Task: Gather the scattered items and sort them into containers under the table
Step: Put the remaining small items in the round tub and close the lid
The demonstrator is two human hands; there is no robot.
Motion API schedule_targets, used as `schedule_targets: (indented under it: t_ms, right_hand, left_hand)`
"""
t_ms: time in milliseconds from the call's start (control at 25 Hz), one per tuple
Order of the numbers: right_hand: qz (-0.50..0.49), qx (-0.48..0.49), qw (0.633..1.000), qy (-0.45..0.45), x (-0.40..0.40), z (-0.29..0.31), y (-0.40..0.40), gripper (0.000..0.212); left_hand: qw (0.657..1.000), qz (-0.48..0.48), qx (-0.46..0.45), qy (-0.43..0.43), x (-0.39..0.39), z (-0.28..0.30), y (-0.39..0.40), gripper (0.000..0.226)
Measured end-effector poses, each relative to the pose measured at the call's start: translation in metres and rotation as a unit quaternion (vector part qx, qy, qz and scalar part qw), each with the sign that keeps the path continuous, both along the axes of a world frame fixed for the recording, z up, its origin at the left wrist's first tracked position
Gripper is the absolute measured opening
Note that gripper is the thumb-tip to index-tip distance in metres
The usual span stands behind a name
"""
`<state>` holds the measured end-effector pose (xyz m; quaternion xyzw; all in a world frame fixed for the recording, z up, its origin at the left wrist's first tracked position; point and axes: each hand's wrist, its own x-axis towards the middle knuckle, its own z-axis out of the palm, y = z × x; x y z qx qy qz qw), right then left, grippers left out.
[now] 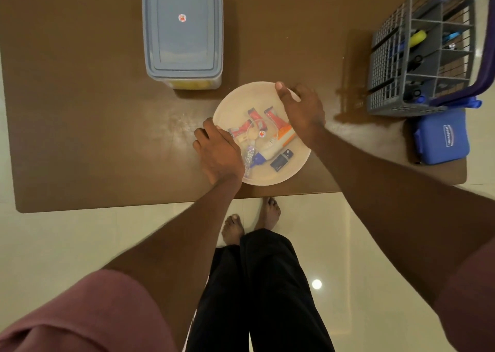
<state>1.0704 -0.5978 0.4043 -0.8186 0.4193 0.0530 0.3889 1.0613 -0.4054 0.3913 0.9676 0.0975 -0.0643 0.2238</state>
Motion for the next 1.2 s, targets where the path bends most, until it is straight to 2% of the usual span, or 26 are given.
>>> schedule_targets:
  t_ms: [80,240,360,440,520,560,600,680,760,800,840,920,1000,1040,1120,1200]
  right_hand:
    - [-0.024,0.042,0.999,-0.023,-0.012,0.001,0.0,0.055]
    - [-0.061,0.006,0.998,-0.006,-0.045,-0.003,0.019,0.058]
    - [-0.073,0.026,0.997,0.023,-0.038,0.012,0.019,0.061]
    - [-0.106,0.065,0.992,0.034,-0.036,0.026,0.021,0.065]
    - [-0.138,0.071,0.987,0.043,-0.046,0.04,0.031,0.071]
    - [-0.149,0.071,0.985,0.052,-0.054,0.042,0.037,0.074]
    - [-0.164,0.081,0.981,0.058,-0.061,0.041,0.044,0.076]
    - [-0.214,0.118,0.968,0.053,-0.073,0.037,0.055,0.072]
    - [-0.265,0.137,0.954,0.023,-0.078,0.03,0.06,0.06]
    - [-0.28,0.133,0.951,0.013,-0.079,0.029,0.061,0.053]
    - [-0.291,0.128,0.948,0.006,-0.08,0.029,0.062,0.046]
    - [-0.311,0.133,0.941,0.003,-0.082,0.031,0.064,0.037]
    - [-0.338,0.156,0.928,-0.006,-0.084,0.033,0.064,0.032]
    - [-0.355,0.168,0.92,-0.014,-0.084,0.033,0.063,0.03]
    - [-0.379,0.187,0.905,-0.034,-0.085,0.037,0.063,0.028]
    - [-0.404,0.237,0.881,-0.061,-0.088,0.04,0.064,0.027]
  left_hand:
    - [1.0,0.006,0.0,-0.002,0.0,0.002,0.0,0.036]
    - [1.0,-0.005,-0.005,0.005,-0.001,0.001,0.0,0.036]
    - [1.0,-0.014,-0.012,0.016,-0.001,0.007,0.003,0.034]
    - [0.997,-0.015,-0.06,0.044,0.003,0.007,0.006,0.036]
    - [0.986,0.036,-0.152,0.054,0.005,0.008,0.013,0.04]
    - [0.97,0.091,-0.22,0.049,0.009,0.011,0.016,0.042]
    - [0.941,0.161,-0.296,0.036,0.019,0.019,0.02,0.045]
    - [0.87,0.282,-0.403,0.026,0.056,0.034,0.025,0.066]
    - [0.814,0.326,-0.477,0.066,0.106,0.047,0.034,0.096]
    - [0.805,0.318,-0.489,0.106,0.128,0.052,0.04,0.105]
    - [0.808,0.304,-0.482,0.149,0.143,0.056,0.044,0.104]
    - [0.822,0.278,-0.457,0.195,0.158,0.056,0.049,0.077]
    - [0.821,0.266,-0.468,0.189,0.159,0.053,0.051,0.05]
    - [0.814,0.268,-0.483,0.181,0.157,0.051,0.051,0.044]
    - [0.796,0.276,-0.507,0.181,0.15,0.046,0.057,0.041]
    - [0.8,0.275,-0.5,0.186,0.141,0.042,0.067,0.046]
